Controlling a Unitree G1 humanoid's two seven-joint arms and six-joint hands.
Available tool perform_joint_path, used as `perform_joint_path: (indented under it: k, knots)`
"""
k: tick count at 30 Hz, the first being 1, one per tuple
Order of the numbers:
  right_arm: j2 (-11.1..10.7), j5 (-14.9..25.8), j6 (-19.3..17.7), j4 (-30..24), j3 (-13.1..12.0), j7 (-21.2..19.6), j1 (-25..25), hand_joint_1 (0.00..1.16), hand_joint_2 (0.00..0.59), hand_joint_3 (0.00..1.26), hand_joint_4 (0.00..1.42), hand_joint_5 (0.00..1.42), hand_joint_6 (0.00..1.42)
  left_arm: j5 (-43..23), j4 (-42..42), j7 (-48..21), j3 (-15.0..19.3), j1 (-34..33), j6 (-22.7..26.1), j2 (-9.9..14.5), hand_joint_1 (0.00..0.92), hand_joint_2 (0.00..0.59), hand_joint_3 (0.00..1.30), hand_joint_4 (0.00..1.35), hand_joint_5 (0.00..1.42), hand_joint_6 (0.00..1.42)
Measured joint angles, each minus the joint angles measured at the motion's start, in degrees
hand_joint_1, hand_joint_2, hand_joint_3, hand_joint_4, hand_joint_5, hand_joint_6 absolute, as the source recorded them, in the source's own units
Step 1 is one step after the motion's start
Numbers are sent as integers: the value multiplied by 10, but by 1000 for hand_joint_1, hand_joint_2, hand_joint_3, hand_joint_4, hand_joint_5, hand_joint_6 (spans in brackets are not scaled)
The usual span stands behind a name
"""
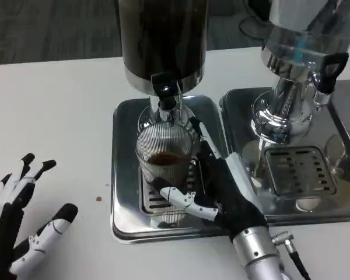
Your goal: Grasp the cup under the faucet to collect the drink, then remove the cup.
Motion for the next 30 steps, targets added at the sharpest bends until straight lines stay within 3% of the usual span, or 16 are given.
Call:
perform_joint_path:
  k: [12, 21, 30]
  knots:
    - [22, 5, -19, 61, -4, -10, -38, 666, 165, 0, 0, 40, 161, -3, 0, -5, 10, 3, 0, 0, 0, 209, 221, 0, 70, 0]
    - [29, 8, -39, 76, -3, -15, -42, 724, 157, 0, 76, 182, 393, -3, -3, -6, 13, 9, 0, 0, 0, 210, 227, 0, 71, 0]
    - [36, 14, -50, 94, -4, -19, -49, 808, 156, 0, 191, 307, 517, -3, -5, -11, 14, 15, 0, 0, 0, 231, 262, 0, 72, 0]
